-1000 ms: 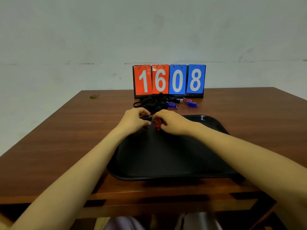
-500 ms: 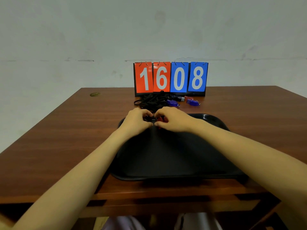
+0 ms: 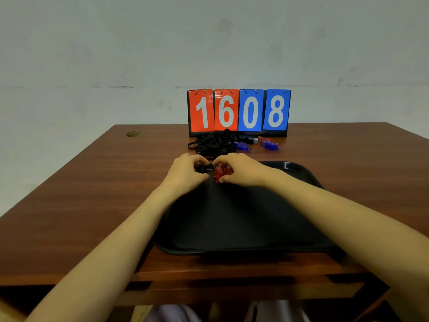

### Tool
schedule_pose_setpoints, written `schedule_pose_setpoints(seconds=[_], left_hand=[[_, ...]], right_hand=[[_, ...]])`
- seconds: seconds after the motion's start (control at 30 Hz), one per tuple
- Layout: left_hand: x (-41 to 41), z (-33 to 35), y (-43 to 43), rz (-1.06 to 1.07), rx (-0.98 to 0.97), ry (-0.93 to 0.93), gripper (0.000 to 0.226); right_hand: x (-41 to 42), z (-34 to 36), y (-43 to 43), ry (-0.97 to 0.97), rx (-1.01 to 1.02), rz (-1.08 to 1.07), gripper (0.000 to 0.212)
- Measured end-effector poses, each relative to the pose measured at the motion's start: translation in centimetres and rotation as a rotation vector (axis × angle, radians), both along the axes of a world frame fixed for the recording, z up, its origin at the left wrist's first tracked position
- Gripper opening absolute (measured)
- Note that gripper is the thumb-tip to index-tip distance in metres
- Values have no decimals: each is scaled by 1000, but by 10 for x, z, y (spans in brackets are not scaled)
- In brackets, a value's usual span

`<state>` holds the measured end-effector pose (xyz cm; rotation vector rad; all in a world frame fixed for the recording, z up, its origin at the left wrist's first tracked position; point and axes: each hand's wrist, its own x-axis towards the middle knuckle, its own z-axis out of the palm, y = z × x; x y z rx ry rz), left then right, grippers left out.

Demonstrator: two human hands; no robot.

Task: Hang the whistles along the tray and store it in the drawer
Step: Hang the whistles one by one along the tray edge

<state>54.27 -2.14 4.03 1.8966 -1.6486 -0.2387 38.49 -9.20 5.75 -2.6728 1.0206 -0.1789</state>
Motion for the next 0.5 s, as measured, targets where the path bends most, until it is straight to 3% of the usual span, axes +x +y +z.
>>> schedule_pose_setpoints(seconds=[0.2,0.5], left_hand=[[0,-2,0,15,-29,-1,33],[5,-1,2,63,-72,24,34]], right_hand=[[2,14,-2,224,67,16,66],[5,10,-5,170,21,26,62]])
